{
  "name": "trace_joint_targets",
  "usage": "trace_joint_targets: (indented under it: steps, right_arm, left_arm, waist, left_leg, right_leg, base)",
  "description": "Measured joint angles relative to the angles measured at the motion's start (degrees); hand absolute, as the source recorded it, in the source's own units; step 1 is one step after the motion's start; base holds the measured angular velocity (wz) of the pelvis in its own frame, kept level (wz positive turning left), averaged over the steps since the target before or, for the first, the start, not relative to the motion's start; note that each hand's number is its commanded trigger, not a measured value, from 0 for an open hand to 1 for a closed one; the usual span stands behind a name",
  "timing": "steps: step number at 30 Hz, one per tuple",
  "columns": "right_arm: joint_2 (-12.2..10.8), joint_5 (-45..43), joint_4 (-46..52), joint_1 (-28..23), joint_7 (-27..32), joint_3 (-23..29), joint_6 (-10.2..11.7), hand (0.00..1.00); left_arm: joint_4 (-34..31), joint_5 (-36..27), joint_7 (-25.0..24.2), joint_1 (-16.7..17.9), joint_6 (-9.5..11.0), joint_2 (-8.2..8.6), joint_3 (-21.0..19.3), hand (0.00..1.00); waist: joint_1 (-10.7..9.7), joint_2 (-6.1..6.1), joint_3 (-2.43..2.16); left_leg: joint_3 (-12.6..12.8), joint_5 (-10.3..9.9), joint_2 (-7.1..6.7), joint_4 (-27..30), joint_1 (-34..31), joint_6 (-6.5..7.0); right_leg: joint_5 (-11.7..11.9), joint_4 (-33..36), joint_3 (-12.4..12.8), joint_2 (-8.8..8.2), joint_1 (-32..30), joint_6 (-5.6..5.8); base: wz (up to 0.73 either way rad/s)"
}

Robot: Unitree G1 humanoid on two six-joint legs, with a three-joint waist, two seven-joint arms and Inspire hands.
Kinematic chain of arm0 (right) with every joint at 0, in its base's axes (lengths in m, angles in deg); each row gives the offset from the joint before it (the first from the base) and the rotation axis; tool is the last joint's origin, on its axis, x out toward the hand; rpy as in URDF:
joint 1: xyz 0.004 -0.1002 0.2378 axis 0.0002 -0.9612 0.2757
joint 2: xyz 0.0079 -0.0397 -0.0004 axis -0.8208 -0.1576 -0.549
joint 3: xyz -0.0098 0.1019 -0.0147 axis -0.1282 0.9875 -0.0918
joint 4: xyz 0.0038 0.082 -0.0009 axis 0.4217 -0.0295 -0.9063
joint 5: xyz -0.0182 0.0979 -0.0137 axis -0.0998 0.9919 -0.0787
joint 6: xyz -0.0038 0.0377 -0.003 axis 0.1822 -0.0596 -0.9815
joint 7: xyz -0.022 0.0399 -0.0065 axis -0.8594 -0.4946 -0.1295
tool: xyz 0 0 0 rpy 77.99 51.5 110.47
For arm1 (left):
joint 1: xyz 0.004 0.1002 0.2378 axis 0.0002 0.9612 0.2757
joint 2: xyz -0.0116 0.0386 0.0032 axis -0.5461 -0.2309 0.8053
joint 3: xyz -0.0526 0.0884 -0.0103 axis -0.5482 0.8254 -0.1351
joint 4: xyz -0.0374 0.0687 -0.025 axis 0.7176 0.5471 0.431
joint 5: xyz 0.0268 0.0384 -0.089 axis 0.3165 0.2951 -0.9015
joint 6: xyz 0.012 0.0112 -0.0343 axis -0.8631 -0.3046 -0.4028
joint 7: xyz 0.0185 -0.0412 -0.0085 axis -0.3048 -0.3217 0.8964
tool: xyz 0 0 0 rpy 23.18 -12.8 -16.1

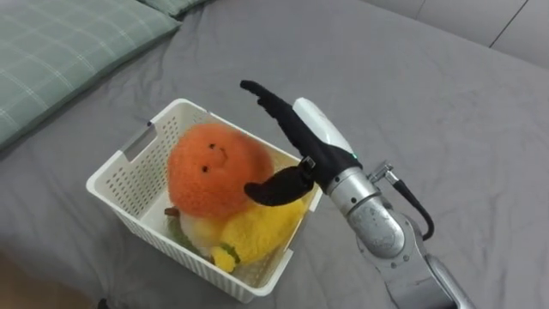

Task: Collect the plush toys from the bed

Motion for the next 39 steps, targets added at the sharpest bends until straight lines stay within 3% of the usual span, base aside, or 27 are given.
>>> trace_joint_targets:
  steps: [13, 21, 25, 33, 39]
  right_arm:
    - [0.15, 2.22, -0.53, 0.02, 0.11, -0.24, 0.0, 0.0]
    - [0.27, 2.38, -0.59, 0.01, 0.19, 0.08, 0.03, 0.0]
    - [0.69, 3.37, -0.64, -0.39, 0.46, 0.3, 0.11, 0.0]
    - [2.6, 10.25, -0.61, -3.38, 3.17, 5.34, 2.0, 0.0]
    - [2.66, 18.41, -0.4, -4.56, 5.16, 14.01, 3.42, 0.0]
  left_arm:
    - [-0.02, -0.04, -0.22, -0.25, -0.67, -0.15, -0.04, 0.0]
    - [-0.01, -0.04, -1.07, -0.25, -0.67, 0.18, -0.04, 0.0]
    - [0.01, -0.03, -1.63, -0.18, -0.99, 0.14, -0.47, 0.0]
    - [0.43, -0.08, -0.79, -0.03, -0.82, 0.14, -1.95, 0.0]
    - [0.48, 1.2, -0.09, 0.93, -0.35, 0.44, -2.88, 0.0]
  waist:
    - [0.98, -0.06, -0.21]
    - [0.7, 0.3, -0.09]
    - [-0.56, 0.71, -0.01]
    - [-3.41, 0.98, -0.52]
    - [-6.34, 2.33, -0.67]
  left_leg:
    - [0.09, 0.0, 0.03, 0.23, 0.09, -0.01]
    - [0.07, 0.0, 0.01, 0.29, 0.13, -0.01]
    - [-0.08, 0.0, -0.04, 0.33, 0.02, -0.01]
    - [0.65, 0.02, 0.01, 0.53, 0.31, 0.02]
    - [1.8, 0.0, 0.13, 0.01, 2.08, 0.04]
  right_leg:
    - [0.0, 0.01, -0.03, -0.02, 0.15, 0.0]
    - [0.0, 0.0, -0.04, -0.04, 0.38, 0.0]
    - [0.0, 0.0, -0.14, -0.1, 0.37, 0.0]
    - [0.0, 0.01, 0.28, -0.12, 0.26, 0.0]
    - [0.0, 0.05, 1.9, -0.09, 1.39, 0.01]
  base:
    - [0.0]
    - [0.0]
    - [0.0]
    - [-0.02]
    - [-0.11]
